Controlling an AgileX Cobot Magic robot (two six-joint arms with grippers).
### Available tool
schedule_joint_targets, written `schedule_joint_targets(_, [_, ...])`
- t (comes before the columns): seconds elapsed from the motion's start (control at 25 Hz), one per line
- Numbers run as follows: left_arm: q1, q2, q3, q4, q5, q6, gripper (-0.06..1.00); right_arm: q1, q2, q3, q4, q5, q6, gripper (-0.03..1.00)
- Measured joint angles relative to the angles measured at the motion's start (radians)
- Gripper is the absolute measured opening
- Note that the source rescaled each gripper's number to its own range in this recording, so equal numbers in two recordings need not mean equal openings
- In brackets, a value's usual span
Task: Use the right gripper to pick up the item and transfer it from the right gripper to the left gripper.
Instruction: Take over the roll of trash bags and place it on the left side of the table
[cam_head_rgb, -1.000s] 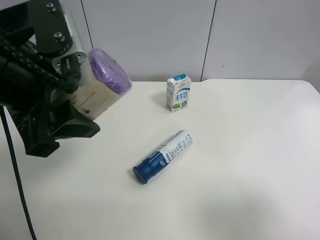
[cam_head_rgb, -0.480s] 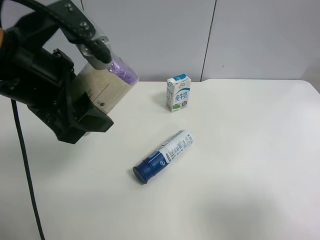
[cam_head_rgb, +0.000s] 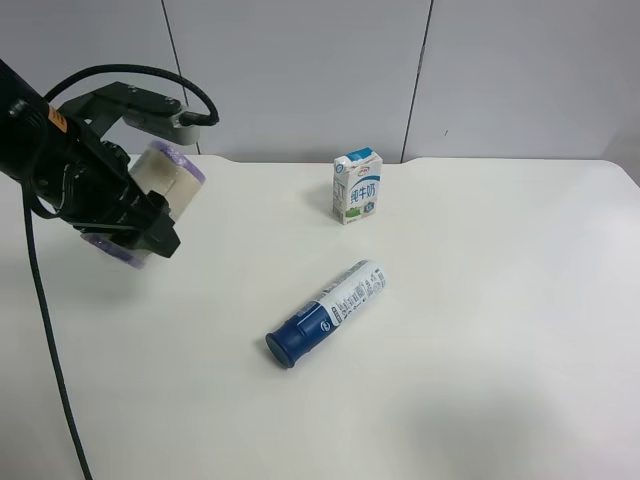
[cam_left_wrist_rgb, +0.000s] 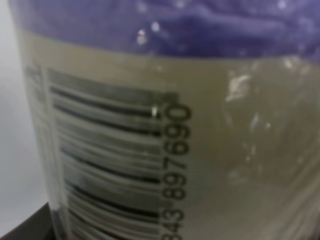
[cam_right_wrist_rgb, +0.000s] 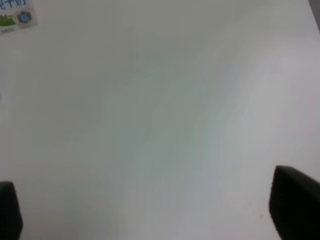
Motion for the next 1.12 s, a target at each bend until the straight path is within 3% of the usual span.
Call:
schedule_joint_targets(0.2, [0.138,0.091,0.000,-0.023,-0.055,-0.013,0.01,0.000,0.000,0.000,0.000,0.000,0.000,0.99])
schedule_joint_targets(0.36, [0.189,0.167,-0.001,-0.028,-0.107,-0.014,0.01,0.000,0.000,0.000,0.000,0.000,0.000,0.99])
schedule_joint_targets(0.72, [0.203,0.306,-0.001,-0.037,-0.216,-0.014,0.01,0.000,0.000,0.000,0.000,0.000,0.000,0.99])
schedule_joint_targets(1.12, [0.203,0.377,-0.001,-0.054,-0.229,-0.014,0.01,0.000,0.000,0.000,0.000,0.000,0.000,0.99])
